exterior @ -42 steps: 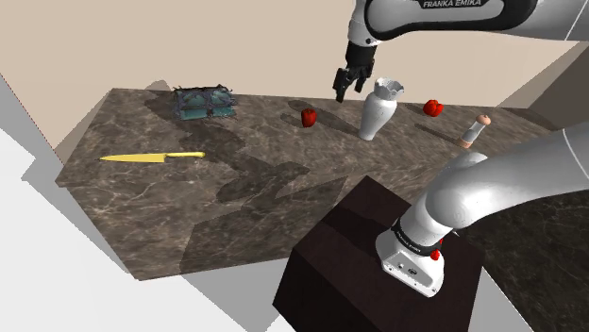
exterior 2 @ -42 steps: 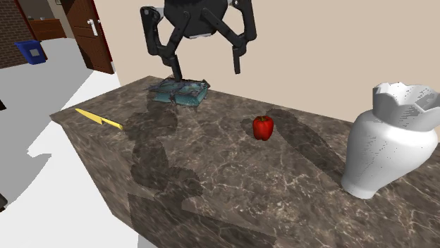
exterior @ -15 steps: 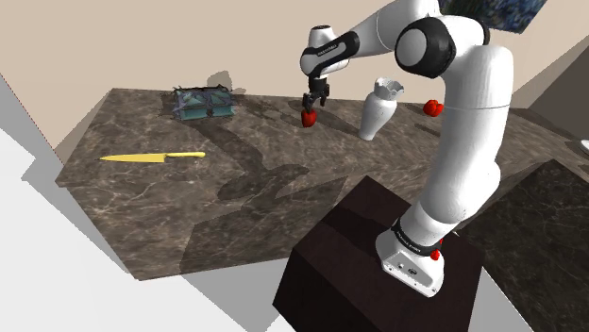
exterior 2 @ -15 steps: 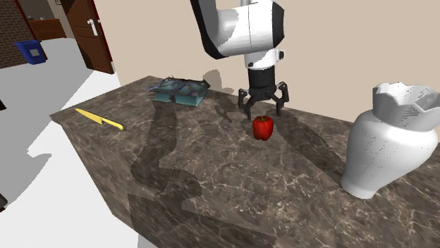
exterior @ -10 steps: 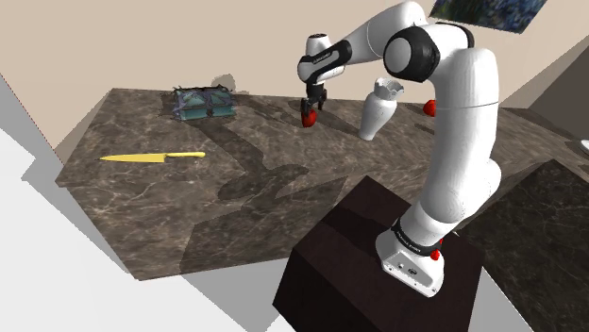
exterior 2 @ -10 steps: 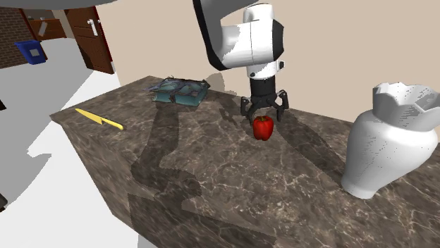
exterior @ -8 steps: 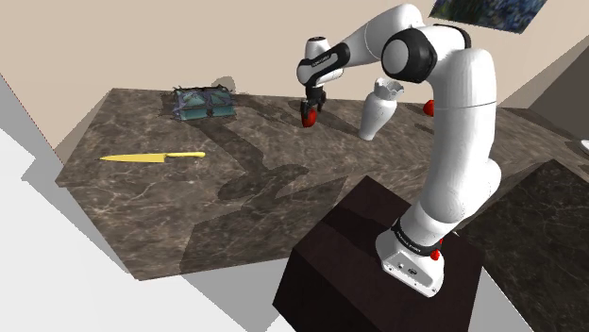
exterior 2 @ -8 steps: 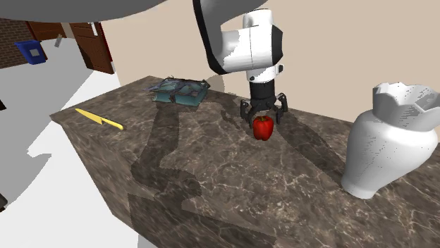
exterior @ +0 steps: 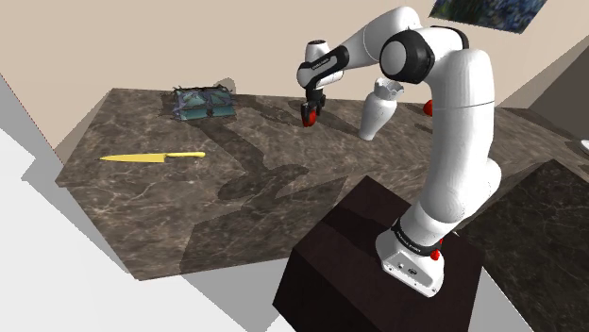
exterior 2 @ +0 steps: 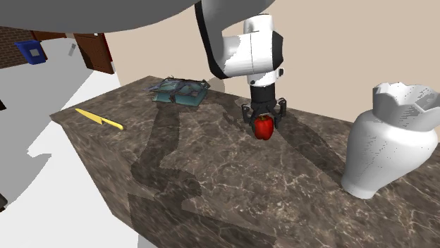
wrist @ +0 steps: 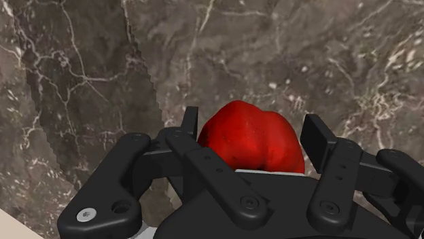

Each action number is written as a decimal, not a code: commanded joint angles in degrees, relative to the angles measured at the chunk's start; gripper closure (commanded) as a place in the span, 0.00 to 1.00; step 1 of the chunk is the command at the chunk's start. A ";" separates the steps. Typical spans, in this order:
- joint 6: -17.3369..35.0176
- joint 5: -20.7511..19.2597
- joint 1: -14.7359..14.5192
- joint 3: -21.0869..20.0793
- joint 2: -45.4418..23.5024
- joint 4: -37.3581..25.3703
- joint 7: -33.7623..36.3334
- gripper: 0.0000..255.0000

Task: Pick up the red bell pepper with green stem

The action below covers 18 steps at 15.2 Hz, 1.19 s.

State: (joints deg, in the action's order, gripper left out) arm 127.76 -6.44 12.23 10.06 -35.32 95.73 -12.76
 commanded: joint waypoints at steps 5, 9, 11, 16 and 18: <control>-0.10 0.08 -0.03 -0.12 -0.41 -0.29 0.00 1.00; -2.24 -0.01 -0.16 -0.01 1.45 -0.58 -0.28 1.00; -3.35 -0.05 -0.21 0.04 2.31 -0.85 -0.43 1.00; -6.19 -0.14 -0.34 0.16 4.35 -1.68 -0.79 1.00; -7.36 -0.17 -0.39 0.20 5.11 -2.11 -0.94 1.00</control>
State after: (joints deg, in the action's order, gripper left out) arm 121.13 -6.60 11.81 10.22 -30.66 93.92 -13.54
